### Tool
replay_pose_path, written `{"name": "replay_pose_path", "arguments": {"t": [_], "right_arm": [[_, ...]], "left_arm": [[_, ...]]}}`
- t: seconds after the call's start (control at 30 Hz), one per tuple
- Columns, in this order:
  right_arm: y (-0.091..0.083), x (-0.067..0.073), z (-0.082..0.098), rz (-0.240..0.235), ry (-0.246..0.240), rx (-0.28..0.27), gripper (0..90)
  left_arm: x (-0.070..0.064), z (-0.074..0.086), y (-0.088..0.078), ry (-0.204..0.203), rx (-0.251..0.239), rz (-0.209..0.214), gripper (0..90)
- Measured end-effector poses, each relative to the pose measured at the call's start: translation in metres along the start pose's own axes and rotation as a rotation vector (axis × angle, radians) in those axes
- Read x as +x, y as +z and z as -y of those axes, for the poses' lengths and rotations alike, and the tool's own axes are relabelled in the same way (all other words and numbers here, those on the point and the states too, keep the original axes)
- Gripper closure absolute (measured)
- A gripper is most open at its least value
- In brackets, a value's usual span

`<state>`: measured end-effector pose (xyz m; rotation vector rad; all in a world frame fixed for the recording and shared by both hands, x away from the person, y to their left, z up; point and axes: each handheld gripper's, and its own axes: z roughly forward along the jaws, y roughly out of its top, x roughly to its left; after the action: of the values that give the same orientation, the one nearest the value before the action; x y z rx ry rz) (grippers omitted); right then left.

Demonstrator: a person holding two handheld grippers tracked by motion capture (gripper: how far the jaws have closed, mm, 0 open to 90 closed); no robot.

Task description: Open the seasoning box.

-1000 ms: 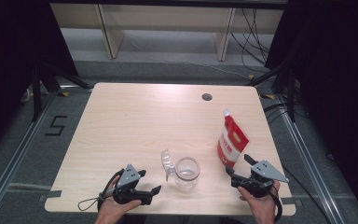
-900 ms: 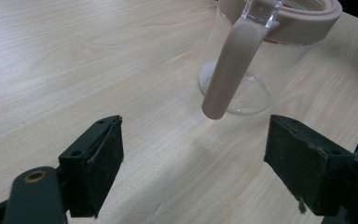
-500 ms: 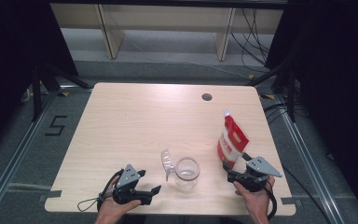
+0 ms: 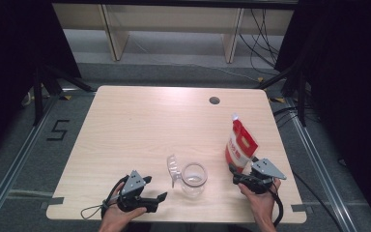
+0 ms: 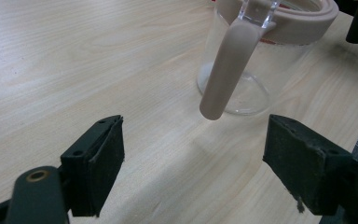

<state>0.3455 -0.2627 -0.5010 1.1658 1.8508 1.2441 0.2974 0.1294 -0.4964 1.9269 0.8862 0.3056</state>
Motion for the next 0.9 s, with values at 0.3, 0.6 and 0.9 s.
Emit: {"name": "replay_pose_path", "arguments": {"t": [0.3, 0.6, 0.9], "right_arm": [[0.014, -0.004, 0.002, 0.036, -0.027, -0.033, 20.1], [0.019, -0.004, 0.002, 0.017, -0.034, -0.067, 25.5], [0.021, -0.003, 0.003, 0.017, -0.029, -0.069, 28.1]], "left_arm": [[-0.001, 0.000, 0.000, -0.015, -0.002, -0.003, 19.7], [-0.001, 0.001, 0.000, -0.024, -0.002, -0.004, 19.6], [-0.002, 0.000, -0.001, -0.016, 0.004, -0.021, 19.6]]}}
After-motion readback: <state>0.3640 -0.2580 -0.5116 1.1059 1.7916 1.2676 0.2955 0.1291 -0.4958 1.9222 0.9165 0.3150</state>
